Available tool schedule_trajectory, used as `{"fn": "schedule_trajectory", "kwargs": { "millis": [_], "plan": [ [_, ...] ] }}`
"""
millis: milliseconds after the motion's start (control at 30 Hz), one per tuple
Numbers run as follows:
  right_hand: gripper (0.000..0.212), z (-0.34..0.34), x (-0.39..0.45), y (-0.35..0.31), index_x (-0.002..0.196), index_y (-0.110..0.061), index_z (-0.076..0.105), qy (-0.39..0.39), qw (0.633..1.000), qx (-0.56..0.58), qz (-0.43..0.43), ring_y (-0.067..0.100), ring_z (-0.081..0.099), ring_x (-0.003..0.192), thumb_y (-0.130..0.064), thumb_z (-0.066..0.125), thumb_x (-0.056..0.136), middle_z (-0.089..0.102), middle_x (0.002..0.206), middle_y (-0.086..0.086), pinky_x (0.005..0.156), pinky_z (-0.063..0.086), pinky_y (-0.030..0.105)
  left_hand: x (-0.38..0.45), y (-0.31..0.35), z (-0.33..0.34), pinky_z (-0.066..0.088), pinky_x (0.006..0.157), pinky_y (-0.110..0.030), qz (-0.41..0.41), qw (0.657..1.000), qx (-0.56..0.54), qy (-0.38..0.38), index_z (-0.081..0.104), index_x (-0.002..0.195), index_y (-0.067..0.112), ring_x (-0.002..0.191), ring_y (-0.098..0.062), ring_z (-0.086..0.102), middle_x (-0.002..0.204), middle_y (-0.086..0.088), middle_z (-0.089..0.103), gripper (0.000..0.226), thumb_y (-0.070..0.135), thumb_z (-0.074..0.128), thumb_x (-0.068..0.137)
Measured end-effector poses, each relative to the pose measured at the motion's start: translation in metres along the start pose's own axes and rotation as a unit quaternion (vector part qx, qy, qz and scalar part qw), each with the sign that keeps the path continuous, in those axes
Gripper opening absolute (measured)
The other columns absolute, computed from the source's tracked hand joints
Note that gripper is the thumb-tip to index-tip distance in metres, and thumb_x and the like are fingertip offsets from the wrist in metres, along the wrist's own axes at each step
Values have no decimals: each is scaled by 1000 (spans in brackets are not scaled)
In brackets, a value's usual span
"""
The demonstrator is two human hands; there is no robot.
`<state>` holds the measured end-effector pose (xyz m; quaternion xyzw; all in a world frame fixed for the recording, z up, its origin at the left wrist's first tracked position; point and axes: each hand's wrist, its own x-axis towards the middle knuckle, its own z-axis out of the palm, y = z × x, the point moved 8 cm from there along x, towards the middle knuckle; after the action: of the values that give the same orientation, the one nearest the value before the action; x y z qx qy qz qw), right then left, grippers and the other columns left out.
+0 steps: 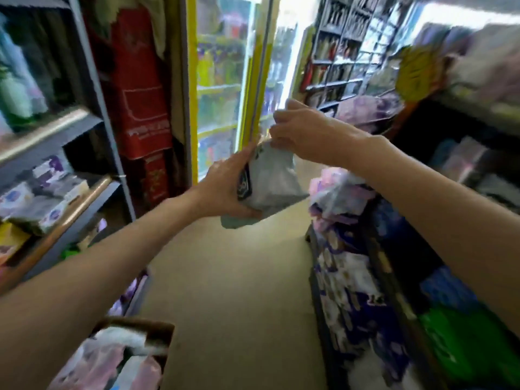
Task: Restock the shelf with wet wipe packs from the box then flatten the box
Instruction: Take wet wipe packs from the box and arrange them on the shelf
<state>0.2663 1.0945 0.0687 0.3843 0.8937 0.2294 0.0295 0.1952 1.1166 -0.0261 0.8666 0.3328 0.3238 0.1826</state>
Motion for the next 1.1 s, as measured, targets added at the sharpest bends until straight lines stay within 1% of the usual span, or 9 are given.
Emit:
{"fn": "schedule_trajectory", "kwargs": {
  "millis": [133, 267, 400, 533, 600, 667, 767, 933, 1100],
  "plan": [
    [24, -58, -75, 109, 63, -1, 62, 126, 980, -96, 119, 27, 60, 72, -10, 54, 84, 62, 65, 16, 73, 28, 32, 109, 92, 30, 34, 111, -41, 61, 982, -169, 56, 10, 142, 32, 134, -14, 36, 146, 2, 33, 119, 55, 79, 47],
    [26, -94, -157, 191, 77, 10, 65, 202, 941, -27, 271, 38, 61, 77, -9, 50, 83, 63, 78, 28, 68, 28, 31, 191, 173, 67, 44, 104, -39, 98, 959, -265, 33, 10, 141, 36, 126, -13, 48, 138, 4, 46, 119, 47, 83, 48],
    [28, -114, -267, 238, 105, -5, 63, 342, 849, 52, 399, 20, 52, 89, -20, 44, 91, 59, 97, 7, 79, 43, 26, 255, 226, 103, 53, 84, -16, 69, 913, -400, 47, 18, 144, 23, 99, 2, 59, 117, 15, 55, 106, 16, 85, 61],
    [56, -85, -332, 262, 119, -20, 49, 244, 823, 125, 498, 14, 45, 105, -59, 56, 79, 43, 117, -2, 85, 39, 9, 319, 269, 144, 56, 83, -45, -57, 781, -622, 4, 34, 132, 21, 98, -24, 66, 117, -7, 62, 87, 22, 84, 60],
    [88, -68, -350, 274, 132, -28, 36, 168, 825, 55, 536, 23, 35, 123, -76, 53, 61, 31, 133, -2, 104, 35, 31, 343, 295, 159, 58, 75, -45, -92, 696, -711, -36, 42, 128, 15, 93, -27, 68, 115, -11, 64, 87, 26, 87, 54],
    [99, -63, -358, 289, 140, -30, 24, 161, 807, -23, 568, 30, 26, 131, -71, 62, 59, 18, 143, 1, 104, 36, 46, 366, 316, 174, 57, 74, -45, -92, 639, -761, -61, 54, 113, 14, 89, -28, 69, 106, -13, 68, 69, 26, 87, 54],
    [87, -66, -369, 319, 136, -31, 27, 218, 763, -88, 603, 28, 33, 126, -55, 71, 65, 28, 138, 6, 94, 44, 45, 393, 333, 185, 59, 70, -37, -65, 661, -741, -95, 56, 96, 17, 79, -19, 67, 93, -5, 69, 24, 20, 72, 78],
    [74, -72, -383, 374, 113, -29, 44, 355, 743, 69, 563, -9, 60, 86, -47, 82, 52, 59, 101, -17, 76, 52, 17, 471, 310, 183, 56, 76, -33, 72, 728, -652, -197, 47, 116, 21, 83, -17, 65, 102, -1, 58, 36, 45, 51, 88],
    [57, -74, -398, 433, 113, -22, 52, 331, 717, 108, 604, -7, 60, 81, -21, 80, 63, 60, 98, -9, 67, 51, 8, 548, 310, 195, 60, 65, -24, 106, 738, -622, -238, 42, 112, 13, 68, -16, 69, 96, -4, 59, 24, 27, 49, 93]
  ]
}}
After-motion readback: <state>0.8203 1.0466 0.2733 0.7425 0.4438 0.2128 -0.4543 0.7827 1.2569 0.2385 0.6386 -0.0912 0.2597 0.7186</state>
